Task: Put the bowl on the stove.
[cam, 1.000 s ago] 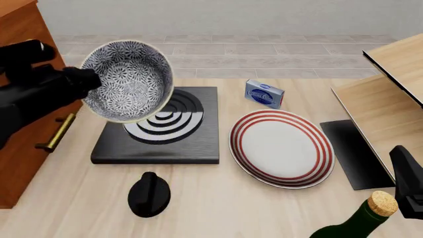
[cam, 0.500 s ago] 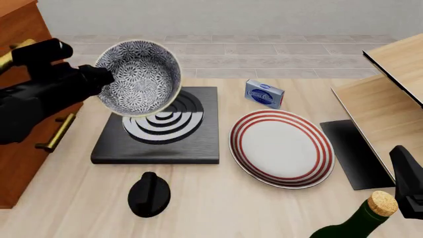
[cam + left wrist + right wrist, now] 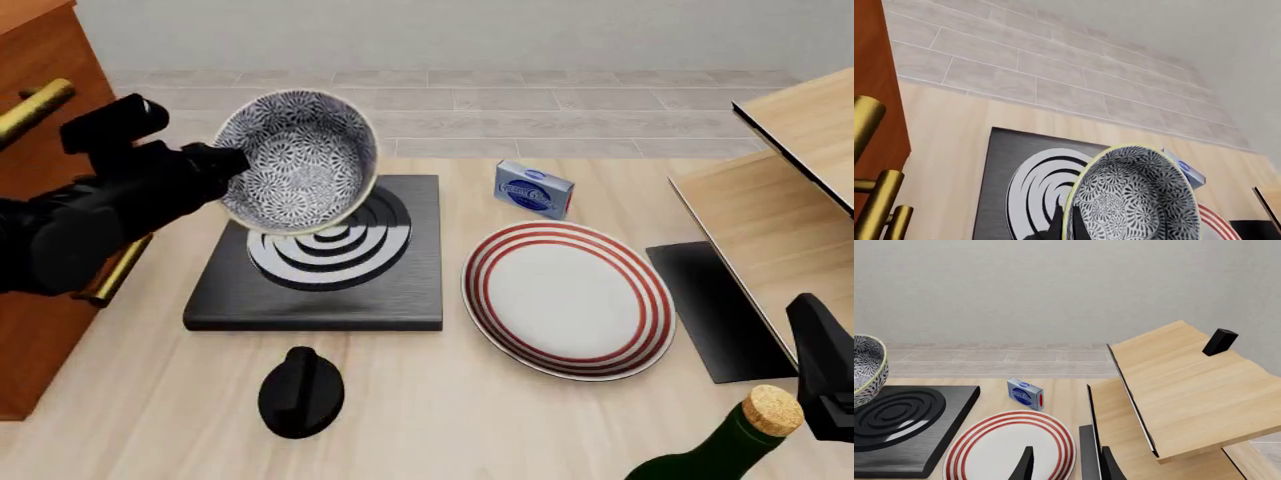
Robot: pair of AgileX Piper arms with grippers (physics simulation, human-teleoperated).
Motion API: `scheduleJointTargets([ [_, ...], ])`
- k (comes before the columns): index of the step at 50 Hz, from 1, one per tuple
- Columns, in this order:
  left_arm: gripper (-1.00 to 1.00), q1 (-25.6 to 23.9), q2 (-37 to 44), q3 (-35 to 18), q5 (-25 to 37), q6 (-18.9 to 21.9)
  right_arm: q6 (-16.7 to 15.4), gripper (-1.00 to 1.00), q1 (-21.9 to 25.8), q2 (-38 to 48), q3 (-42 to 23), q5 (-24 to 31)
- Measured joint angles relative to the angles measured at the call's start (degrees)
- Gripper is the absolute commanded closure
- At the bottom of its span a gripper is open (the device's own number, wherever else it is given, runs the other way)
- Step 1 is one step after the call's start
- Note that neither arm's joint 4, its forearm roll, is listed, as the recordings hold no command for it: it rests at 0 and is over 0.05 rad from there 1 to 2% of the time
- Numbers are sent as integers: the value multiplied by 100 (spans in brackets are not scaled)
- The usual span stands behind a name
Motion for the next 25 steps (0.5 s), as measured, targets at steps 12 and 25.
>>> scheduleJointTargets([
  [12,100,-57,250,39,-211,-152,0,-100,0,0,0,0],
  [25,100,-67,425,4,-279,-155,0,-100,0,0,0,0],
])
